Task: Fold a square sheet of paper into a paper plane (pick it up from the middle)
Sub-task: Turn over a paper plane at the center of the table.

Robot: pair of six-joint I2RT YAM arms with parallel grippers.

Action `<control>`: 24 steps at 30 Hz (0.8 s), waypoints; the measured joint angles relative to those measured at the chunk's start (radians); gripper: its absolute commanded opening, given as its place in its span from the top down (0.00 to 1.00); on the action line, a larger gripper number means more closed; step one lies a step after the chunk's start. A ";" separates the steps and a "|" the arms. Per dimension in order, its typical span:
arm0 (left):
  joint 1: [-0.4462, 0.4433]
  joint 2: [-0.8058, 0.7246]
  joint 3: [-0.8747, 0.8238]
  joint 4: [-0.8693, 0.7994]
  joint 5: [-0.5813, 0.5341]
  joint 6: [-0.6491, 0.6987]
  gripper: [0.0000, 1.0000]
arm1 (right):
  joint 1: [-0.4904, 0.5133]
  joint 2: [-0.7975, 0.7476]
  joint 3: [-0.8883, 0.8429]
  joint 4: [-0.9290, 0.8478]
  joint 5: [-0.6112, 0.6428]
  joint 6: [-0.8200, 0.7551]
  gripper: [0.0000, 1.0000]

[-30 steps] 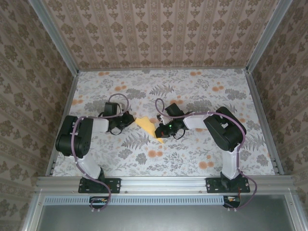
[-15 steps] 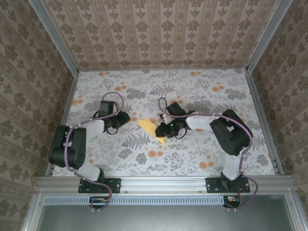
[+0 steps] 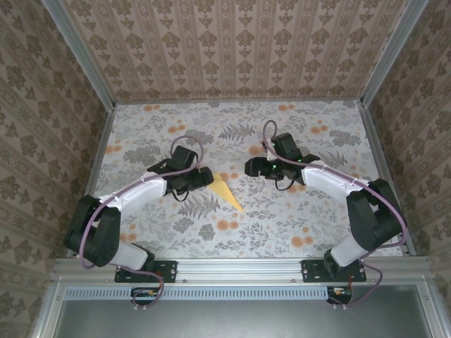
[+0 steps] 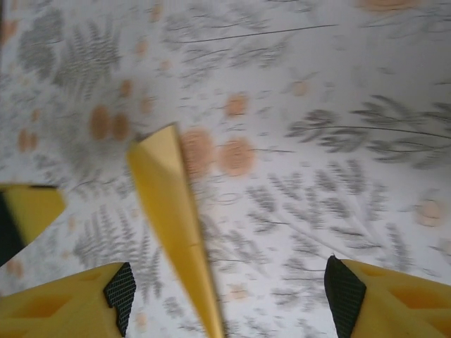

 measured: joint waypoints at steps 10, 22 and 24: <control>-0.169 0.249 0.247 -0.119 -0.093 -0.124 0.14 | -0.013 -0.002 -0.046 -0.004 0.069 -0.004 0.17; -0.236 0.322 0.262 -0.171 -0.161 -0.331 0.45 | -0.021 0.001 -0.059 -0.003 0.072 0.005 0.18; -0.241 0.301 0.237 -0.167 -0.173 -0.368 0.50 | -0.021 0.007 -0.059 -0.002 0.069 0.012 0.18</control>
